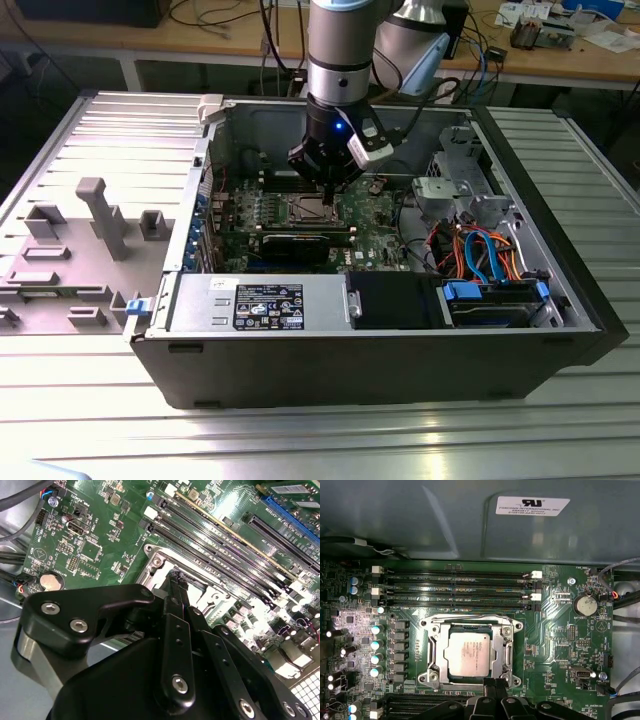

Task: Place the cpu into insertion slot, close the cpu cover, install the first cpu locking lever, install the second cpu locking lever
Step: 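Install the second cpu locking lever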

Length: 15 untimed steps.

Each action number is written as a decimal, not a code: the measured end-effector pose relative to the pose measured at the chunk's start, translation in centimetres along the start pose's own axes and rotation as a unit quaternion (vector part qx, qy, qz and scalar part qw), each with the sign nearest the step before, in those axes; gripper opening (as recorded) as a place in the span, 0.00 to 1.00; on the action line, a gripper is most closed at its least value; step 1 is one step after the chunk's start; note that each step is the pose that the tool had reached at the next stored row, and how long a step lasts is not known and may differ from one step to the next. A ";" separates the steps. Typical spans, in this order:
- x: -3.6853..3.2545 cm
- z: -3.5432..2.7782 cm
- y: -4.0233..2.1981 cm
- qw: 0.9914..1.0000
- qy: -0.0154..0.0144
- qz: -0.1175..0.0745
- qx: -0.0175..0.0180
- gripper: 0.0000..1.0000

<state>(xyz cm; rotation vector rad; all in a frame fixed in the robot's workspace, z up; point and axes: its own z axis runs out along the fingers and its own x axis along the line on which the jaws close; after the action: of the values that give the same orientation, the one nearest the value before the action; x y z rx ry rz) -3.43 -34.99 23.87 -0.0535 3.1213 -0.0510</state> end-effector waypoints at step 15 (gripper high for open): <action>0.01 -0.12 -0.37 1.000 0.005 -0.001 0.020 0.11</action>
<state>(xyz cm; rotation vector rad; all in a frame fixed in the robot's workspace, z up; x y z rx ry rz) -3.43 -35.35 24.00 -0.0545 3.1297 -0.1137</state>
